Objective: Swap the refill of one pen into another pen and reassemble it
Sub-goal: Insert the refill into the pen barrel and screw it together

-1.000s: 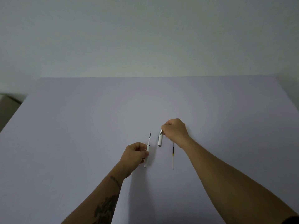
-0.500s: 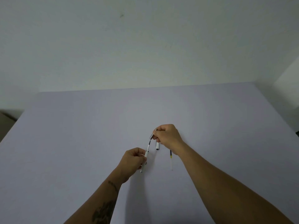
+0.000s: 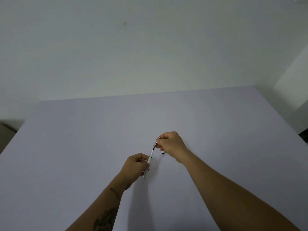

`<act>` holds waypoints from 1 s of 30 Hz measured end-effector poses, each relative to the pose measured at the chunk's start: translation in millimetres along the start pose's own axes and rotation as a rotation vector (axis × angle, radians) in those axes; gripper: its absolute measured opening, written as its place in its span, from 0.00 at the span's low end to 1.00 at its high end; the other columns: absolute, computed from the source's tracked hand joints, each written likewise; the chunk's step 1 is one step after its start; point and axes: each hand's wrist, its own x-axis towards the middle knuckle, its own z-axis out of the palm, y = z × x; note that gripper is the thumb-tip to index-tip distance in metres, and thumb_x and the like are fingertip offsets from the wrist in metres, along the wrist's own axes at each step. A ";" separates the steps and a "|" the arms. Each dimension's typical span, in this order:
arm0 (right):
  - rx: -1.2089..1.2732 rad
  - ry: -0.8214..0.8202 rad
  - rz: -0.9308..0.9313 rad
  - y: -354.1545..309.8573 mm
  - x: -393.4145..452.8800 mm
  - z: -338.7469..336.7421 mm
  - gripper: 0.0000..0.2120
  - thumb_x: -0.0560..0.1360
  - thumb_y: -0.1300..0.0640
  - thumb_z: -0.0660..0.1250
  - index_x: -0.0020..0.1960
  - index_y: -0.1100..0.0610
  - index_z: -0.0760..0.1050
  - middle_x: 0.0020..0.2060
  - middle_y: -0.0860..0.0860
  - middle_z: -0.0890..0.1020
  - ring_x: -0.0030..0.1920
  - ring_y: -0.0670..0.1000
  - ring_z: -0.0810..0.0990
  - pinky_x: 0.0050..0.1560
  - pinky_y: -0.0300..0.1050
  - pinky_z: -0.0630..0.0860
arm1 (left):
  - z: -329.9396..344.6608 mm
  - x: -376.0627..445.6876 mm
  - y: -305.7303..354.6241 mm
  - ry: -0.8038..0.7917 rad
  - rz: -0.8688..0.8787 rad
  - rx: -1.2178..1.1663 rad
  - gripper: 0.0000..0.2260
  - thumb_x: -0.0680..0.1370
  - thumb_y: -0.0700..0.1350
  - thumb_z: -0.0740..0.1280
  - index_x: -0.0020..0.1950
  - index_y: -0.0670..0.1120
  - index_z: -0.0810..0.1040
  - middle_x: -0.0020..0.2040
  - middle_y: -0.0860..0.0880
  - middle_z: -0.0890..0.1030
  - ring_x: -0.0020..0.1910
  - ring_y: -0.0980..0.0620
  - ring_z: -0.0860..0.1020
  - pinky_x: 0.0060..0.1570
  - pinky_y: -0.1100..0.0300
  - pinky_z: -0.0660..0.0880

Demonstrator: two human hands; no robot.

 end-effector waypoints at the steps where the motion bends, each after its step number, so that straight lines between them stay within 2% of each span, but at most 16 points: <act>1: -0.009 -0.015 0.002 0.2 -1.3 1.3 0.08 0.74 0.61 0.66 0.42 0.56 0.83 0.37 0.50 0.87 0.36 0.47 0.82 0.37 0.40 0.79 | -0.8 -0.8 0.7 0.004 0.014 0.003 0.08 0.74 0.34 0.66 0.43 0.46 0.82 0.40 0.43 0.82 0.43 0.44 0.80 0.47 0.49 0.80; 4: -0.044 -0.075 0.011 2.2 -5.3 5.5 0.08 0.74 0.61 0.66 0.42 0.57 0.84 0.38 0.52 0.87 0.36 0.47 0.83 0.40 0.42 0.80 | -3.5 -3.7 3.9 0.038 0.066 0.010 0.08 0.74 0.36 0.66 0.42 0.47 0.83 0.37 0.45 0.80 0.37 0.49 0.77 0.35 0.56 0.76; 6: -0.047 -0.087 0.013 3.4 -7.6 8.5 0.08 0.74 0.61 0.65 0.43 0.58 0.83 0.38 0.53 0.87 0.36 0.48 0.83 0.39 0.42 0.79 | -5.2 -4.5 5.8 0.049 0.095 0.014 0.08 0.74 0.37 0.66 0.42 0.48 0.83 0.35 0.46 0.79 0.34 0.52 0.76 0.32 0.61 0.73; 16: -0.109 -0.128 0.008 -1.1 -13.4 6.8 0.07 0.73 0.61 0.64 0.41 0.57 0.81 0.37 0.54 0.86 0.35 0.49 0.80 0.36 0.41 0.76 | -6.4 -6.7 5.0 0.047 0.117 0.018 0.09 0.74 0.37 0.67 0.41 0.49 0.84 0.34 0.48 0.80 0.33 0.52 0.75 0.32 0.62 0.73; 19: -0.194 -0.162 0.017 -2.4 -13.7 4.3 0.06 0.71 0.58 0.65 0.38 0.58 0.79 0.33 0.52 0.83 0.33 0.49 0.78 0.35 0.42 0.73 | -7.9 -7.7 4.1 0.033 0.118 0.029 0.08 0.74 0.37 0.68 0.41 0.48 0.84 0.33 0.48 0.80 0.33 0.53 0.75 0.31 0.64 0.72; 22: -0.260 -0.209 0.043 -3.3 -14.2 2.0 0.10 0.72 0.53 0.65 0.35 0.56 0.77 0.32 0.50 0.81 0.32 0.48 0.77 0.34 0.41 0.72 | -11.0 -9.1 3.5 0.017 0.120 0.044 0.08 0.73 0.37 0.68 0.42 0.48 0.84 0.33 0.48 0.80 0.33 0.53 0.75 0.31 0.64 0.72; 25: -0.256 -0.224 0.055 -4.9 -14.4 -1.4 0.11 0.74 0.48 0.68 0.42 0.55 0.80 0.36 0.50 0.83 0.35 0.48 0.78 0.35 0.40 0.72 | -13.3 -10.0 5.5 0.012 0.115 0.029 0.08 0.73 0.37 0.68 0.42 0.47 0.84 0.33 0.48 0.80 0.34 0.53 0.75 0.32 0.62 0.72; 27: -0.180 -0.214 0.041 -5.7 -15.0 -3.6 0.08 0.73 0.52 0.69 0.47 0.56 0.81 0.39 0.51 0.83 0.36 0.48 0.79 0.36 0.40 0.74 | -14.1 -10.5 7.8 0.014 0.114 0.034 0.08 0.73 0.37 0.68 0.42 0.48 0.85 0.33 0.48 0.80 0.34 0.52 0.75 0.32 0.62 0.71; 30: -0.165 -0.204 -0.004 -5.6 -16.6 -3.9 0.04 0.73 0.59 0.68 0.43 0.54 0.82 0.41 0.53 0.85 0.38 0.48 0.80 0.37 0.40 0.75 | -14.4 -11.9 10.9 -0.005 0.109 0.026 0.08 0.73 0.36 0.67 0.42 0.46 0.85 0.32 0.48 0.79 0.32 0.52 0.73 0.31 0.62 0.70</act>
